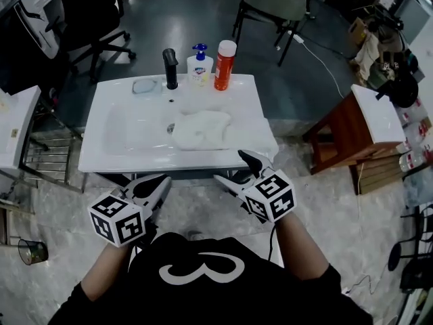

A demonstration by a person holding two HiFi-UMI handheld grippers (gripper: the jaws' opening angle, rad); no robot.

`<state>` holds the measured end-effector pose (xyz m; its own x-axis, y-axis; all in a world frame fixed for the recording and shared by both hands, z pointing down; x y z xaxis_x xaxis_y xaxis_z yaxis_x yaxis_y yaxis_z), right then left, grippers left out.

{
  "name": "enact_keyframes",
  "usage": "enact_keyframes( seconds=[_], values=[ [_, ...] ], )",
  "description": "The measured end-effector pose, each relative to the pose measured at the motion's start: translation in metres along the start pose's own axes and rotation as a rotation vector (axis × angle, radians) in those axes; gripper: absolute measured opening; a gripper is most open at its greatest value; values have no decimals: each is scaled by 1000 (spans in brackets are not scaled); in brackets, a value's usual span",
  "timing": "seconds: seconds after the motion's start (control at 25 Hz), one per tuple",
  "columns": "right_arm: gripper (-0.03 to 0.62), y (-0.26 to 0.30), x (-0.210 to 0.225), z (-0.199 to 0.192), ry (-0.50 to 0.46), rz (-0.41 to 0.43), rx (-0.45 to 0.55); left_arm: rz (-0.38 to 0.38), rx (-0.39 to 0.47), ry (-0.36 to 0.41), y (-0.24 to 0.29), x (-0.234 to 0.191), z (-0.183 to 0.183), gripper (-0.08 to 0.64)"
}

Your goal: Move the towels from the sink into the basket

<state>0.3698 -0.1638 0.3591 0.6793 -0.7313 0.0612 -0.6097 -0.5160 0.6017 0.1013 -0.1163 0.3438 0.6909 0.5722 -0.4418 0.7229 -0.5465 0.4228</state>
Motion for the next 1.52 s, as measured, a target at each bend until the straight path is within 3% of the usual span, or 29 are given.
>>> enact_keyframes(
  seconds=[0.2, 0.4, 0.8, 1.08, 1.28, 1.52],
  values=[
    [354, -6, 50, -2, -99, -99, -66, -43, -6, 35, 36, 15, 14, 5],
    [365, 16, 92, -4, -134, -150, -139, -61, -17, 51, 61, 9, 30, 6],
    [434, 77, 156, -15, -162, -105, -303, -69, -59, 36, 115, -33, 68, 5],
    [446, 98, 183, -22, -190, -92, -393, -61, -84, 6, 138, -52, 78, 6],
    [449, 106, 200, -28, -104, -47, -379, -54, -102, 2, 149, -58, 80, 5],
    [446, 110, 204, -29, -109, -71, -376, -48, -113, -20, 160, -66, 74, 5]
  ],
)
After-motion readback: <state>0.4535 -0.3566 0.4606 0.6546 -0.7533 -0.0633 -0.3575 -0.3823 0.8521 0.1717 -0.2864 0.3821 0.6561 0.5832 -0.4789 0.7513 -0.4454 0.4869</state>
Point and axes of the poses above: the fingertips, and each gripper's own axes: y forward along the fingers, x to its right, z out of its top, the point moved 10 cm from there along -y, backward along the fingers, and after that the axes turned 6 degrees about -x, right-handed, at the moved point
